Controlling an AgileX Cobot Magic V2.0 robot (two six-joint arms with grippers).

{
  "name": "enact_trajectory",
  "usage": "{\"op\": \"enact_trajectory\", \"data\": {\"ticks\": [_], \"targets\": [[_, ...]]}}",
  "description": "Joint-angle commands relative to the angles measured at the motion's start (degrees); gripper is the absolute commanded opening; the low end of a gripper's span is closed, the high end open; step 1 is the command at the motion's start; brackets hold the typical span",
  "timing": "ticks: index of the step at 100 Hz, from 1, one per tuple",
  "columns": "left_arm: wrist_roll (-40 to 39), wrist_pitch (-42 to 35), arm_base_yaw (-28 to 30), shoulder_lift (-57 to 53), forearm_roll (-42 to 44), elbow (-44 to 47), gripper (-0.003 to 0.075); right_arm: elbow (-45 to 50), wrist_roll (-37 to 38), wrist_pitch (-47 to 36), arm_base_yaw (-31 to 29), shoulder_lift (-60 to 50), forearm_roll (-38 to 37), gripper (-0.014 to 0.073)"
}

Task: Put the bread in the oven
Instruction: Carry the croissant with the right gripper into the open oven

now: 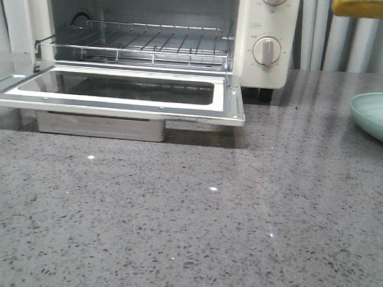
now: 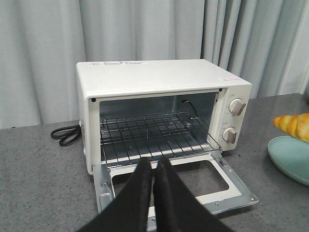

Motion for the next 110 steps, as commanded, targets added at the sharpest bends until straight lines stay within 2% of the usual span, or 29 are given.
{"op": "enact_trajectory", "data": {"ticks": [1, 18, 40, 57, 80, 110], "targets": [[-0.3, -4.7, -0.3, 0.6, -0.8, -1.5, -0.0021, -2.0, -0.8, 3.7, 3.3, -2.6, 0.8, -0.0075], [-0.3, -4.7, -0.3, 0.6, -1.3, -1.5, -0.0021, -2.0, -1.5, 3.4, 11.4, -2.9, 0.8, -0.0075], [-0.3, -4.7, -0.3, 0.6, -1.3, -1.5, -0.0021, -2.0, -4.5, -3.1, 20.4, -1.9, 0.8, -0.0075], [-0.3, -4.7, -0.3, 0.6, -1.3, -1.5, -0.0021, -5.0, -5.1, -3.6, 22.4, 2.5, 0.8, -0.0075], [-0.3, -4.7, -0.3, 0.6, -1.3, -1.5, -0.0021, -13.6, -7.9, -4.0, 23.6, 10.6, 0.4, -0.0075], [-0.3, -4.7, -0.3, 0.6, -1.3, -1.5, -0.0021, -23.6, -10.4, -6.7, 23.6, 20.2, -4.1, -0.0075]]}}
